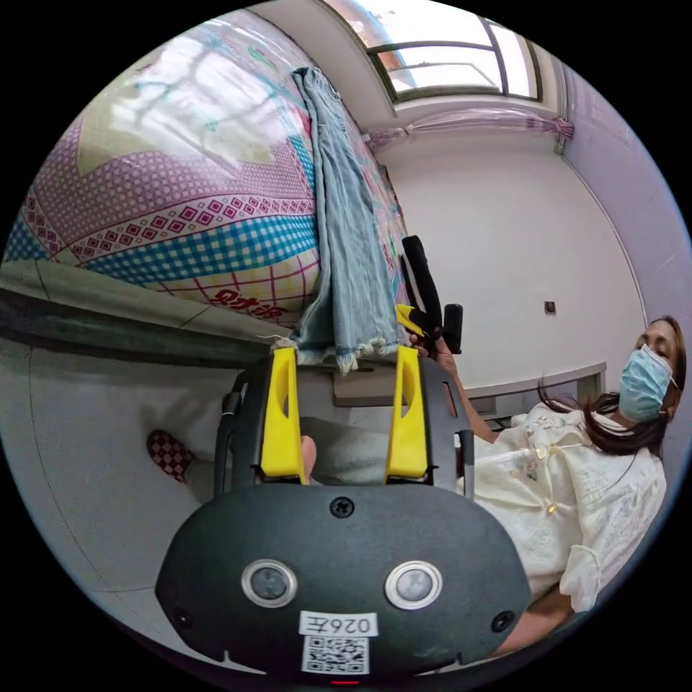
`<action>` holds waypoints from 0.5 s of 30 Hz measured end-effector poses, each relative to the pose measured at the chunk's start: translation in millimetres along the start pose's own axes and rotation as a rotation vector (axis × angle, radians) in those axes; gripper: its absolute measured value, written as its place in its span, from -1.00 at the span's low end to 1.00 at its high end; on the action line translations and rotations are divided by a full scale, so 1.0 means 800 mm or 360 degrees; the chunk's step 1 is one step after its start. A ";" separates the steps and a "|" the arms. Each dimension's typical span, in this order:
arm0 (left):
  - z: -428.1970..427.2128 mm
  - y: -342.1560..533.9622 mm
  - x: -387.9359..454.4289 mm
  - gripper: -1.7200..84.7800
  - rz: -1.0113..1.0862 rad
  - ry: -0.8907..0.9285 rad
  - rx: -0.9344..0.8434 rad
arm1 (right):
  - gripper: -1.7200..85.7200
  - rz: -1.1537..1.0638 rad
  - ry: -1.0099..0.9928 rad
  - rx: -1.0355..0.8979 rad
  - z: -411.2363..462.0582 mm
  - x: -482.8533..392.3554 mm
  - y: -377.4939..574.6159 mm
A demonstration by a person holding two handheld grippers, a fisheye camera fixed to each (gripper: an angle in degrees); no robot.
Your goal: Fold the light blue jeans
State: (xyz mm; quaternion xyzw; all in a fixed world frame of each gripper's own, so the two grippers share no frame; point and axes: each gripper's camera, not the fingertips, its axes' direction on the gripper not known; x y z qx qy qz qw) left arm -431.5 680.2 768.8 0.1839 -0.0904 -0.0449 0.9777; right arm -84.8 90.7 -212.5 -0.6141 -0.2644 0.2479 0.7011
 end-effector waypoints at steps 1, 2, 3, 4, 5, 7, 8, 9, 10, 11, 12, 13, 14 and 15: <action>0.009 -0.007 0.001 -0.49 0.0023 -0.0051 -0.0040 | -0.80 -0.0019 -0.0025 -0.0022 0.006 -0.004 -0.001; 0.013 -0.010 0.001 -0.48 0.0037 -0.0066 -0.0050 | -0.81 -0.0036 -0.0038 -0.0042 0.012 -0.009 -0.002; 0.020 -0.014 -0.001 -0.48 0.0056 -0.0072 -0.0066 | -0.81 -0.0041 -0.0041 -0.0048 0.014 -0.012 -0.001; 0.026 -0.017 -0.006 -0.51 0.0061 -0.0048 -0.0086 | -0.82 -0.0051 -0.0050 -0.0062 0.018 -0.016 0.000; 0.029 -0.018 -0.010 -0.53 0.0060 -0.0028 -0.0105 | -0.82 -0.0046 -0.0059 -0.0067 0.022 -0.018 0.003; 0.045 -0.019 -0.024 -0.69 0.0066 0.0053 -0.0226 | -0.83 -0.0030 -0.0100 -0.0069 0.027 -0.018 0.006; 0.045 -0.018 -0.025 -0.71 0.0074 0.0074 -0.0233 | -0.84 -0.0011 -0.0140 -0.0082 0.030 -0.017 0.008; 0.040 -0.013 -0.024 -0.76 0.0097 0.0098 -0.0211 | -0.84 -0.0005 -0.0155 -0.0084 0.031 -0.017 0.009; 0.028 -0.004 -0.019 -0.80 0.0134 0.0096 -0.0160 | -0.84 0.0008 -0.0171 -0.0076 0.032 -0.016 0.013; 0.020 0.001 -0.016 -0.81 0.0150 0.0084 -0.0132 | -0.84 0.0020 -0.0175 -0.0062 0.031 -0.017 0.019; 0.004 0.013 -0.012 -0.84 0.0182 0.0060 -0.0096 | -0.84 0.0022 -0.0173 -0.0056 0.031 -0.017 0.022; -0.013 0.025 -0.009 -0.89 0.0197 0.0062 -0.0071 | -0.84 0.0033 -0.0168 -0.0048 0.031 -0.017 0.027; -0.024 0.031 -0.006 -0.92 0.0206 0.0098 -0.0041 | -0.83 0.0049 -0.0170 -0.0032 0.030 -0.017 0.032; -0.052 0.041 0.003 -0.96 0.0252 0.0223 0.0084 | -0.83 0.0053 -0.0171 -0.0023 0.030 -0.017 0.034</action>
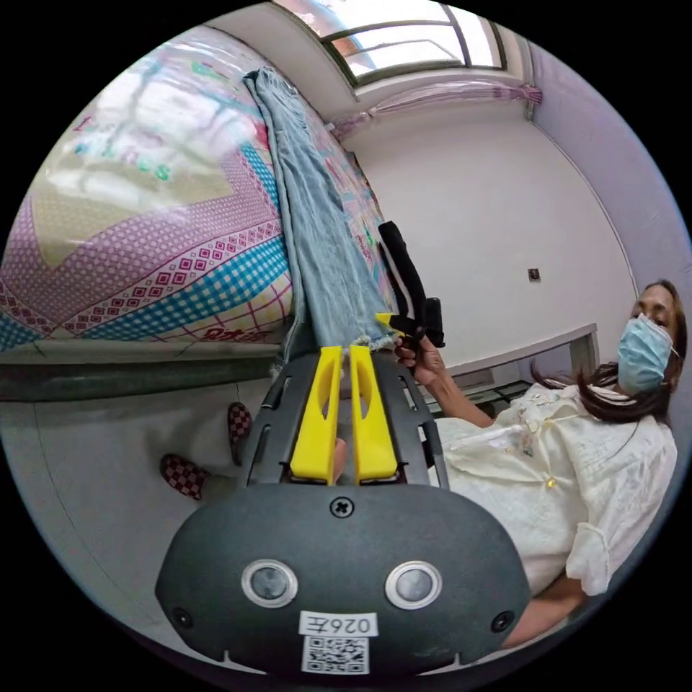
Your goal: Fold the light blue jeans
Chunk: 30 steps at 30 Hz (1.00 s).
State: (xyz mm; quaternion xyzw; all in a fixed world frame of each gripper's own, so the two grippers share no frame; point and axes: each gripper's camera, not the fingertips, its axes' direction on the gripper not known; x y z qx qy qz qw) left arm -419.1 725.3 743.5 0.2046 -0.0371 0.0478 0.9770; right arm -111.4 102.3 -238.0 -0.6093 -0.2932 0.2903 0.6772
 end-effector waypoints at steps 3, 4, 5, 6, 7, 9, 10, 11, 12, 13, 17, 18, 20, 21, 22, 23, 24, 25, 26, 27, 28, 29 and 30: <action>-0.083 0.010 0.065 -0.98 0.0248 0.0291 0.0528 | -0.83 -0.0010 0.0057 0.0028 0.000 -0.007 0.007; -0.116 0.009 0.103 -0.98 0.0423 0.0337 0.0704 | -0.84 -0.0024 0.0087 0.0033 0.001 -0.012 0.009; -0.131 0.006 0.123 -0.98 0.0523 0.0352 0.0756 | -0.85 -0.0039 0.0121 0.0028 0.003 -0.017 0.011; -0.158 0.000 0.164 -0.98 0.0729 0.0390 0.0815 | -0.85 -0.0043 0.0139 0.0027 0.004 -0.019 0.012; -0.183 -0.004 0.205 -0.98 0.0938 0.0453 0.0861 | -0.86 -0.0055 0.0167 0.0025 0.006 -0.022 0.014; -0.218 0.001 0.263 -0.98 0.1294 0.0566 0.0946 | -0.88 -0.0075 0.0216 0.0027 0.010 -0.028 0.017; -0.238 0.010 0.295 -0.98 0.1509 0.0647 0.1044 | -0.88 -0.0091 0.0250 0.0033 0.013 -0.033 0.020; -0.246 0.016 0.307 -0.98 0.1600 0.0700 0.1102 | -0.88 -0.0102 0.0277 0.0046 0.015 -0.038 0.022; -0.262 0.030 0.325 -0.98 0.1771 0.0778 0.1282 | -0.88 -0.0106 0.0288 0.0051 0.017 -0.040 0.024; -0.274 0.042 0.336 -0.98 0.1881 0.0809 0.1479 | -0.87 -0.0114 0.0306 0.0059 0.020 -0.045 0.026; -0.283 0.013 0.343 -0.98 0.1560 0.0363 0.1647 | -0.84 -0.0099 0.0361 0.0079 0.022 -0.057 0.027; -0.273 -0.020 0.348 -0.98 0.1322 0.0022 0.1372 | -0.83 -0.0091 0.0383 0.0099 0.020 -0.059 0.028; -0.221 -0.072 0.345 -0.98 0.1117 -0.0412 0.0760 | -0.82 -0.0068 0.0427 0.0140 0.015 -0.060 0.030; -0.178 -0.091 0.328 -0.98 0.0982 -0.0570 0.0484 | -0.82 -0.0061 0.0420 0.0147 0.014 -0.059 0.031; -0.140 -0.101 0.303 -0.98 0.0829 -0.0695 0.0346 | -0.81 -0.0048 0.0399 0.0156 0.013 -0.055 0.033; -0.122 -0.104 0.288 -0.98 0.0748 -0.0746 0.0307 | -0.82 -0.0037 0.0383 0.0156 0.013 -0.052 0.034; -0.088 -0.106 0.265 -0.98 0.0697 -0.0788 0.0195 | -0.82 -0.0031 0.0379 0.0156 0.014 -0.050 0.035; -0.059 -0.106 0.247 -0.98 0.0671 -0.0786 0.0104 | -0.83 -0.0026 0.0360 0.0164 0.014 -0.046 0.036; -0.048 -0.106 0.239 -0.98 0.0652 -0.0762 0.0087 | -0.84 -0.0018 0.0336 0.0164 0.014 -0.044 0.036; -0.033 -0.106 0.226 -0.98 0.0626 -0.0630 0.0090 | -0.84 -0.0015 0.0327 0.0160 0.014 -0.043 0.036; -0.027 -0.107 0.215 -0.98 0.0598 -0.0433 0.0138 | -0.85 -0.0021 0.0322 0.0152 0.013 -0.044 0.036; -0.026 -0.108 0.209 -0.98 0.0574 -0.0352 0.0175 | -0.85 -0.0038 0.0334 0.0145 0.012 -0.046 0.036; -0.024 -0.109 0.201 -0.98 0.0536 -0.0283 0.0236 | -0.85 -0.0045 0.0350 0.0139 0.012 -0.047 0.035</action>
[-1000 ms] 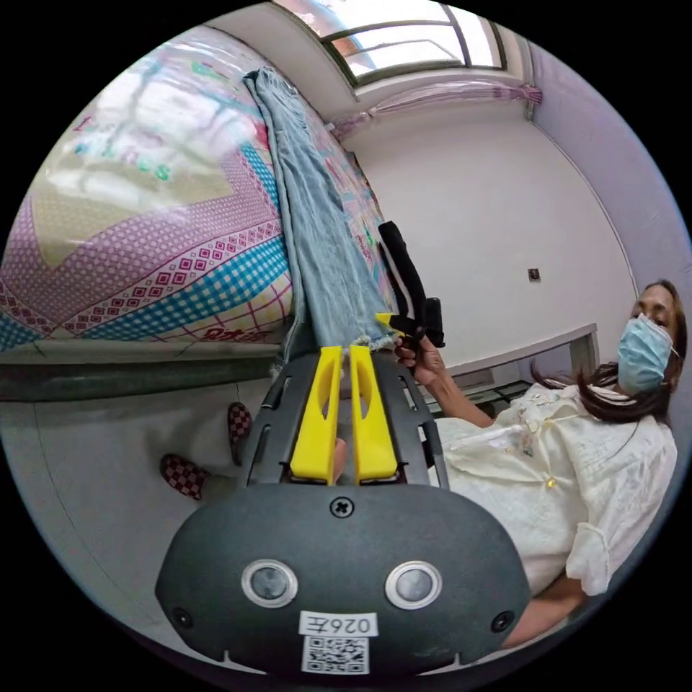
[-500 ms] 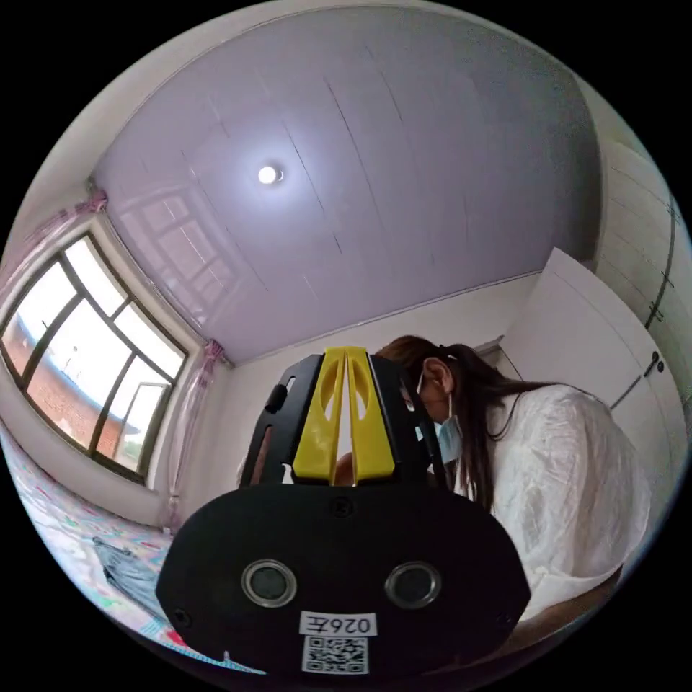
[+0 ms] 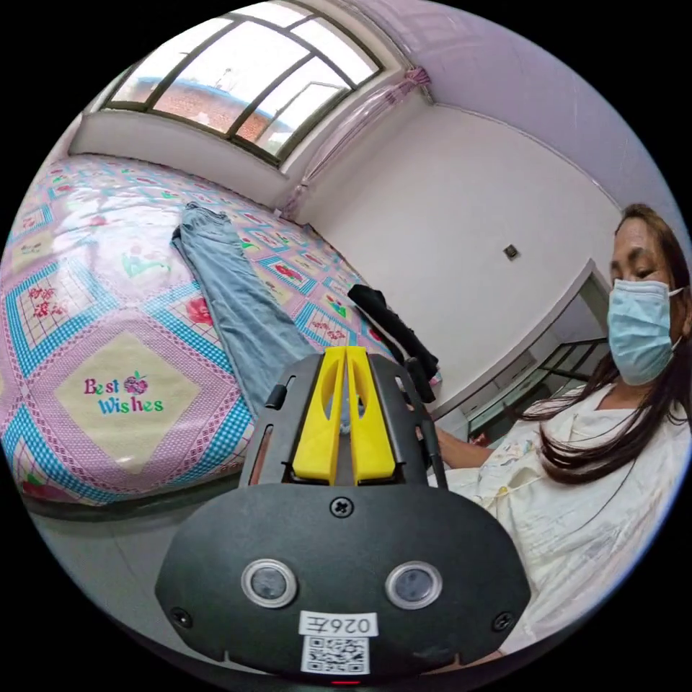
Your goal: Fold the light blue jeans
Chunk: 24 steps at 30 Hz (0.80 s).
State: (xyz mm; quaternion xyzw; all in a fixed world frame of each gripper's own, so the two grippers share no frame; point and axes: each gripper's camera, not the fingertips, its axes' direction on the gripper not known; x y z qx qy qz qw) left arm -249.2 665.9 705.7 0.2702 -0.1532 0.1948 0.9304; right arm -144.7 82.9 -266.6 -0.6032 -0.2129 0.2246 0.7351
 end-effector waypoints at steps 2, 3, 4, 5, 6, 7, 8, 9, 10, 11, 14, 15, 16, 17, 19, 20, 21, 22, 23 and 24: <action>0.007 -0.002 -0.011 -0.98 -0.0044 -0.0133 -0.0012 | -0.84 -0.0040 0.0036 -0.0040 0.003 -0.001 -0.005; 0.021 -0.003 -0.020 -0.97 -0.0054 -0.0347 -0.0102 | -0.84 -0.0046 0.0035 -0.0045 0.003 0.000 -0.007; 0.043 0.001 -0.035 -0.96 -0.0060 -0.0564 -0.0246 | -0.83 -0.0058 0.0020 -0.0061 0.004 0.001 -0.011; 0.057 0.005 -0.046 -0.96 -0.0069 -0.0636 -0.0336 | -0.82 -0.0072 -0.0001 -0.0078 0.005 0.003 -0.014; 0.086 0.018 -0.070 -0.90 -0.0094 -0.0667 -0.0509 | -0.82 -0.0079 -0.0009 -0.0085 0.005 0.004 -0.016; 0.113 0.035 -0.099 -0.79 -0.0191 -0.0590 -0.0629 | -0.82 -0.0095 -0.0026 -0.0098 0.005 0.007 -0.018; 0.126 0.044 -0.112 -0.76 -0.0240 -0.0521 -0.0682 | -0.82 -0.0107 -0.0042 -0.0108 0.006 0.010 -0.021; 0.149 0.060 -0.134 -0.72 -0.0321 -0.0435 -0.0750 | -0.82 -0.0111 -0.0049 -0.0111 0.006 0.011 -0.022; 0.166 0.072 -0.148 -0.68 -0.0374 -0.0407 -0.0743 | -0.81 -0.0117 -0.0063 -0.0118 0.006 0.015 -0.023; 0.174 0.075 -0.153 -0.66 -0.0392 -0.0398 -0.0735 | -0.81 -0.0123 -0.0074 -0.0125 0.005 0.018 -0.025; 0.201 0.077 -0.175 -0.51 -0.0453 -0.0271 -0.0648 | -0.81 -0.0127 -0.0111 -0.0135 0.002 0.029 -0.026; 0.209 0.073 -0.184 -0.44 -0.0485 -0.0190 -0.0652 | -0.81 -0.0127 -0.0118 -0.0138 0.002 0.030 -0.026; 0.213 0.069 -0.189 -0.35 -0.0502 -0.0108 -0.0662 | -0.81 -0.0130 -0.0131 -0.0146 0.000 0.034 -0.028; 0.214 0.067 -0.190 -0.35 -0.0496 -0.0067 -0.0661 | -0.82 -0.0134 -0.0144 -0.0155 -0.001 0.038 -0.029; 0.204 0.064 -0.193 -0.34 -0.0495 0.0069 -0.0591 | -0.83 -0.0142 -0.0162 -0.0163 -0.003 0.045 -0.030; 0.201 0.064 -0.194 -0.34 -0.0496 0.0103 -0.0571 | -0.83 -0.0144 -0.0178 -0.0168 -0.005 0.051 -0.031; 0.196 0.064 -0.200 -0.34 -0.0510 0.0139 -0.0521 | -0.84 -0.0144 -0.0186 -0.0171 -0.006 0.054 -0.032; 0.194 0.064 -0.208 -0.34 -0.0528 0.0158 -0.0485 | -0.84 -0.0146 -0.0197 -0.0176 -0.007 0.059 -0.033; 0.195 0.063 -0.213 -0.34 -0.0538 0.0161 -0.0477 | -0.85 -0.0149 -0.0200 -0.0179 -0.009 0.064 -0.034; 0.202 0.060 -0.225 -0.33 -0.0559 0.0146 -0.0487 | -0.85 -0.0152 -0.0200 -0.0180 -0.010 0.066 -0.034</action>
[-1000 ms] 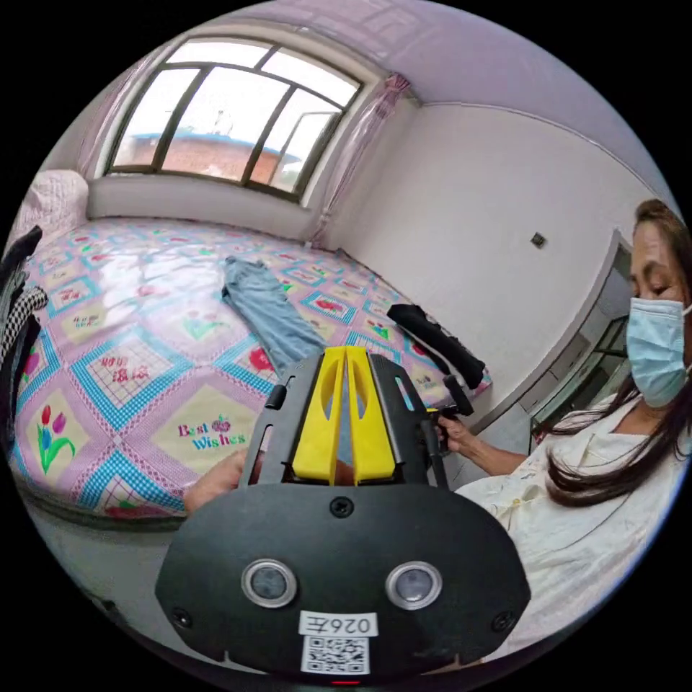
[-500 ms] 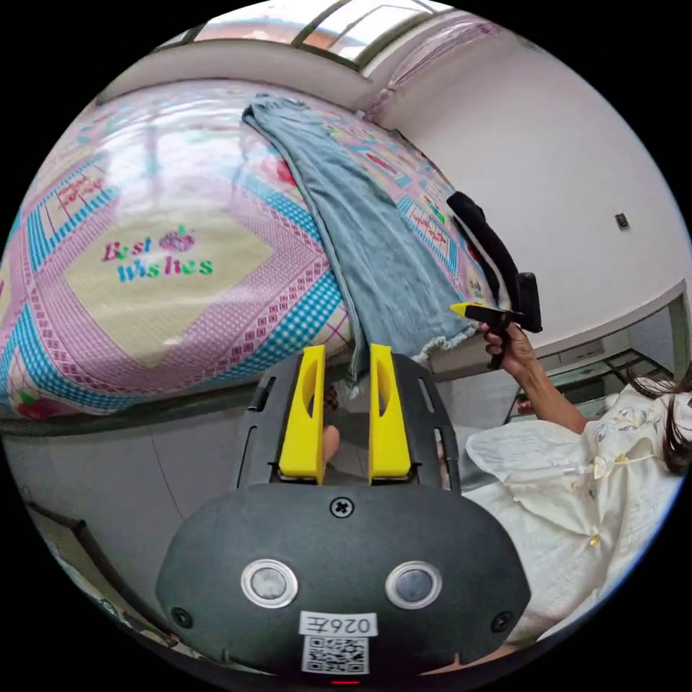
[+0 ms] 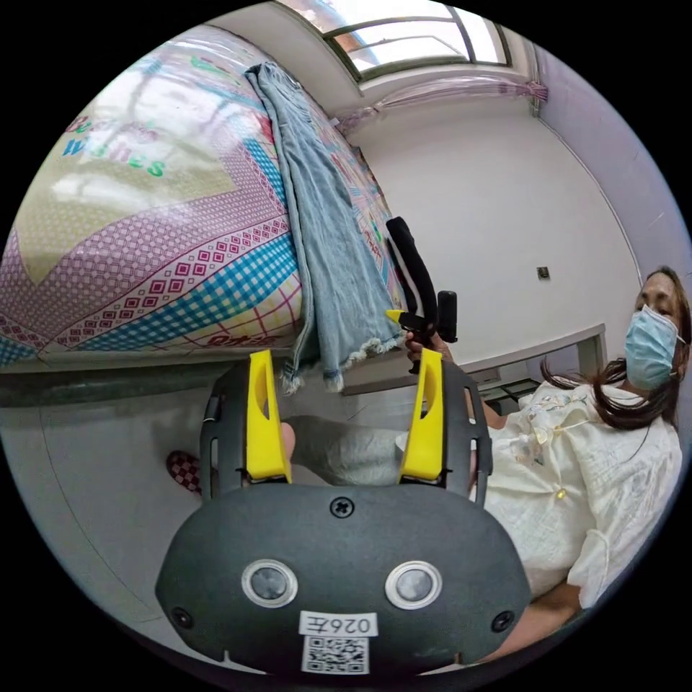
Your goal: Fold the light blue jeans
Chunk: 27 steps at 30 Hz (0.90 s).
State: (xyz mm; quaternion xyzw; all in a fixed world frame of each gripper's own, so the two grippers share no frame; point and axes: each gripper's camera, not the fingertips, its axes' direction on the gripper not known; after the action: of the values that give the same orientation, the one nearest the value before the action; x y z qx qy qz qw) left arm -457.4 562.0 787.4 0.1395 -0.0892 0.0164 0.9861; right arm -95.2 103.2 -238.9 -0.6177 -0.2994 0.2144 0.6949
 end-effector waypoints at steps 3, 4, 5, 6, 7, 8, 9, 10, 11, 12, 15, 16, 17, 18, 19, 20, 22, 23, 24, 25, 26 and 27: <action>0.030 -0.032 -0.020 -0.32 0.0003 -0.0084 -0.0089 | -0.87 -0.0015 0.0001 -0.0006 -0.005 0.008 -0.001; 0.046 -0.045 -0.027 -0.32 0.0012 -0.0092 -0.0145 | -0.87 -0.0021 0.0004 -0.0009 -0.007 0.011 -0.001; 0.055 -0.050 -0.032 -0.32 0.0014 -0.0088 -0.0177 | -0.86 -0.0030 0.0008 -0.0014 -0.009 0.013 -0.002; 0.074 -0.060 -0.041 -0.35 0.0016 -0.0069 -0.0244 | -0.86 -0.0033 0.0006 -0.0015 -0.009 0.014 -0.002; 0.091 -0.067 -0.048 -0.43 0.0012 -0.0047 -0.0309 | -0.85 -0.0040 -0.0006 -0.0020 -0.010 0.016 -0.003; 0.098 -0.070 -0.052 -0.50 0.0012 -0.0038 -0.0343 | -0.84 -0.0050 -0.0020 -0.0030 -0.010 0.017 -0.004; 0.110 -0.075 -0.056 -0.67 0.0008 -0.0049 -0.0401 | -0.84 -0.0056 -0.0028 -0.0036 -0.009 0.018 -0.005; 0.115 -0.076 -0.058 -0.89 0.0008 -0.0060 -0.0424 | -0.83 -0.0071 -0.0050 -0.0052 -0.008 0.018 -0.006; 0.115 -0.076 -0.058 -0.90 0.0021 -0.0050 -0.0412 | -0.82 -0.0088 -0.0073 -0.0075 -0.007 0.016 -0.007; 0.112 -0.076 -0.059 -0.92 0.0032 -0.0011 -0.0403 | -0.82 -0.0100 -0.0077 -0.0089 -0.006 0.015 -0.007; 0.087 -0.070 -0.061 -0.95 0.0070 0.0148 -0.0319 | -0.81 -0.0154 -0.0005 -0.0110 -0.014 0.012 -0.001; 0.073 -0.068 -0.064 -0.96 0.0081 0.0222 -0.0266 | -0.81 -0.0116 -0.0036 -0.0087 -0.021 0.023 0.001; 0.067 -0.067 -0.066 -0.96 0.0085 0.0251 -0.0241 | -0.81 -0.0051 -0.0122 -0.0052 -0.027 0.040 0.004; 0.055 -0.065 -0.070 -0.96 0.0092 0.0292 -0.0200 | -0.80 -0.0015 -0.0177 -0.0030 -0.030 0.049 0.006; 0.046 -0.063 -0.076 -0.97 0.0090 0.0339 -0.0163 | -0.79 0.0055 -0.0299 0.0002 -0.034 0.069 0.008; 0.042 -0.062 -0.079 -0.97 0.0090 0.0367 -0.0145 | -0.77 0.0112 -0.0419 0.0016 -0.035 0.086 0.009; 0.033 -0.058 -0.095 -0.97 0.0080 0.0490 -0.0078 | -0.76 0.0161 -0.0539 0.0009 -0.031 0.103 0.006; 0.032 -0.057 -0.099 -0.97 0.0076 0.0524 -0.0060 | -0.76 0.0181 -0.0597 -0.0003 -0.027 0.110 0.004; 0.032 -0.055 -0.105 -0.97 0.0074 0.0583 -0.0017 | -0.76 0.0183 -0.0613 0.0006 -0.026 0.111 0.003; 0.032 -0.053 -0.108 -0.97 0.0081 0.0629 0.0021 | -0.75 0.0194 -0.0618 0.0006 -0.025 0.113 0.000; 0.032 -0.052 -0.109 -0.97 0.0084 0.0646 0.0037 | -0.74 0.0187 -0.0615 -0.0017 -0.025 0.112 -0.003; 0.031 -0.050 -0.109 -0.97 0.0094 0.0668 0.0066 | -0.73 0.0192 -0.0612 -0.0033 -0.026 0.112 -0.004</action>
State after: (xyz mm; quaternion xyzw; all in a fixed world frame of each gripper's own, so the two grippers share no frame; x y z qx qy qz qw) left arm -545.6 515.6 784.4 0.1507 0.1144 0.0759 0.9790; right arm -16.1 147.8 -223.7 -0.5892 -0.3912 0.3666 0.6045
